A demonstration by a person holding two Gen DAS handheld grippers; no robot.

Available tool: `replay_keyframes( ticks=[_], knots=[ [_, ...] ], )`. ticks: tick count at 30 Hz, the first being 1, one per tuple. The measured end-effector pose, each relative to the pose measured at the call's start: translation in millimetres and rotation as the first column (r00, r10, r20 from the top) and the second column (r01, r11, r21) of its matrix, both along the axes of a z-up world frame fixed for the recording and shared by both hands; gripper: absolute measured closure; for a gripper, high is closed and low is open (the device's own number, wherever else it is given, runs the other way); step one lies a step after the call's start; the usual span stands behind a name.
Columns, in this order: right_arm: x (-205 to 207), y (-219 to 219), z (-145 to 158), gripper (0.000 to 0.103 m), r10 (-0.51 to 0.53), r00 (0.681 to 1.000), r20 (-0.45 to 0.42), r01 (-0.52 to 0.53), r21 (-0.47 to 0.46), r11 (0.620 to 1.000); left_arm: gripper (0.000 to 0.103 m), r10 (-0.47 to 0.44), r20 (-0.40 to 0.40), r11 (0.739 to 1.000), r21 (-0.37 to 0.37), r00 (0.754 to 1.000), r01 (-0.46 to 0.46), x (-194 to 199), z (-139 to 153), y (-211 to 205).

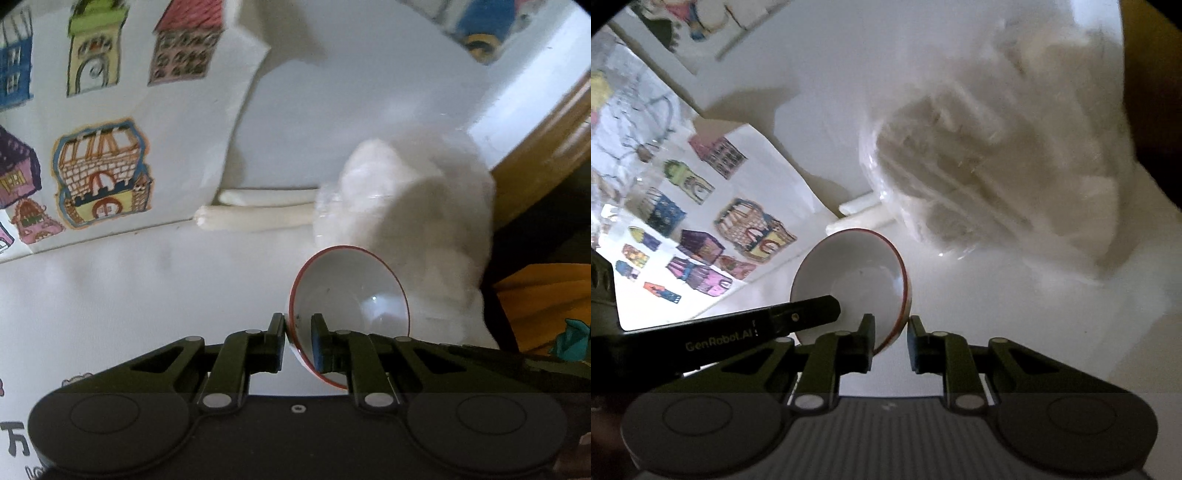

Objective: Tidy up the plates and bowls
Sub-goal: 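Lift and carry the second white bowl to the steel bowl with the left tool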

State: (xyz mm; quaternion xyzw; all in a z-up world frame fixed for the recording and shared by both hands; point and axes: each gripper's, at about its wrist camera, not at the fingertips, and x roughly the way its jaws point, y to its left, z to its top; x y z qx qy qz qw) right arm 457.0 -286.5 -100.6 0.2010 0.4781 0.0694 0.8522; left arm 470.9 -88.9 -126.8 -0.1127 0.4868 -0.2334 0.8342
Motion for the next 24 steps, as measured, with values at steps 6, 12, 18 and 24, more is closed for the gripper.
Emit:
replay_keyframes(
  ticks=[6, 12, 18, 24],
  knots=[
    [-29, -21, 21, 0.082, 0.002, 0.999, 0.040, -0.001, -0.011, 1.000, 0.088, -0.017, 0.031, 1.000, -0.022, 0.999, 0.018, -22, 23, -18],
    [-55, -43, 31, 0.082, 0.018, 0.998, 0.060, -0.016, -0.033, 0.999, 0.088, -0.037, 0.046, 0.999, -0.036, 0.998, 0.038, -46, 39, -41],
    [-76, -68, 42, 0.082, 0.022, 0.998, 0.063, -0.020, -0.030, 0.999, 0.088, -0.059, 0.043, 0.998, -0.032, 0.997, 0.061, -66, 48, -69],
    [-91, -94, 50, 0.082, 0.037, 0.998, 0.057, -0.035, -0.035, 0.999, 0.088, -0.068, 0.044, 0.997, -0.036, 0.997, 0.070, -84, 56, -91]
  ],
)
